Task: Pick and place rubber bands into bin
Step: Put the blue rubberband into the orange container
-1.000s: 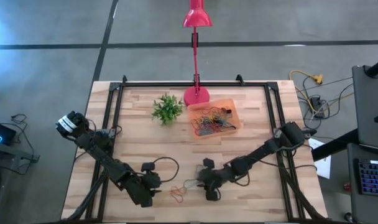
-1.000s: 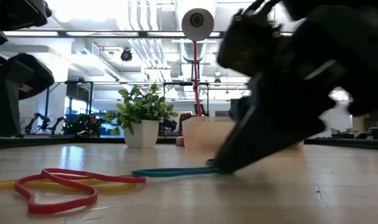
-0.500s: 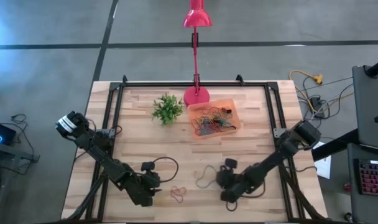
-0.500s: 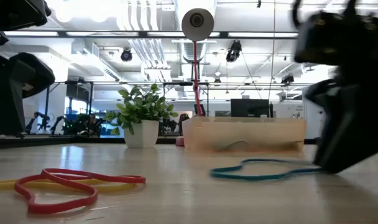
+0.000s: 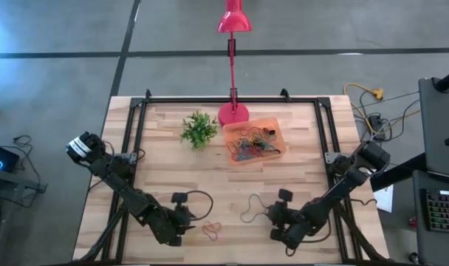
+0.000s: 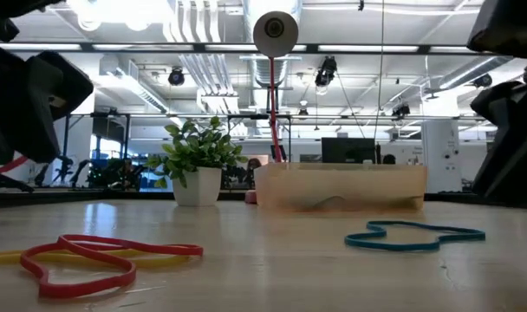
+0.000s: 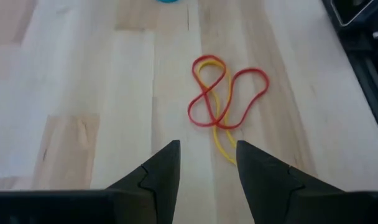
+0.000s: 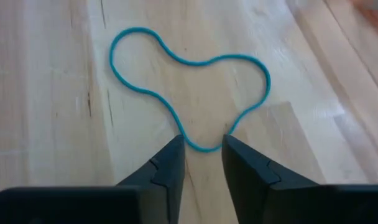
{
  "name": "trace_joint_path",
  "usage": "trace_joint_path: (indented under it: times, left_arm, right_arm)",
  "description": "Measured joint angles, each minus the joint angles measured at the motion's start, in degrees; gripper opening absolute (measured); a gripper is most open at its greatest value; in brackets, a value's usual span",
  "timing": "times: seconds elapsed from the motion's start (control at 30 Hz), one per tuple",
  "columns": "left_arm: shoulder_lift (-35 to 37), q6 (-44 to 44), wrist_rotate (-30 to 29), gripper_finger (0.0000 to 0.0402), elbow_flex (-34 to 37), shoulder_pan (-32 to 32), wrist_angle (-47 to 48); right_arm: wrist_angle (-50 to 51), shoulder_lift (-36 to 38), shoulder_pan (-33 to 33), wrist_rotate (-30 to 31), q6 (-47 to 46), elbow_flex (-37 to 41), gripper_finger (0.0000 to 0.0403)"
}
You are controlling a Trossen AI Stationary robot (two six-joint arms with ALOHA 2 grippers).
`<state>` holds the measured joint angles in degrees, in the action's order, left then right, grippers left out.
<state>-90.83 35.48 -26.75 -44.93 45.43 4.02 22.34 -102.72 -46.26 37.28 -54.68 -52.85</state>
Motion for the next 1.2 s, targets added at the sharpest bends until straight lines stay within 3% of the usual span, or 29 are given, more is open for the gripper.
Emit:
trace_joint_path:
  times: [0.3, 0.47, 0.57, 0.83, 1.2]
  left_arm:
    - [0.5, -5.0, -2.5, 0.0141, 0.0, 0.2, -0.6]
    - [0.8, -8.7, -5.8, 0.0141, 0.0, 0.7, -1.2]
    - [1.0, -12.9, -6.7, 0.0141, 0.0, 0.9, -4.0]
    - [4.1, -21.0, -8.7, 0.0141, 0.0, 0.9, -6.6]
    - [8.4, -28.2, -23.7, 0.0141, 0.2, 2.0, -6.7]
  right_arm:
    - [-3.0, 0.0, -0.9, 0.0, -8.4, 4.4, 0.0171]
    - [-14.7, 0.0, -1.1, -0.3, -5.5, 8.4, 0.0215]
    - [-15.7, 0.0, -1.0, -0.7, -5.6, 9.3, 0.0231]
    - [-16.5, -2.0, -0.4, 0.5, -8.4, 9.5, 0.024]
    - [-18.5, -3.8, 0.9, 1.1, -6.7, 9.7, 0.0232]
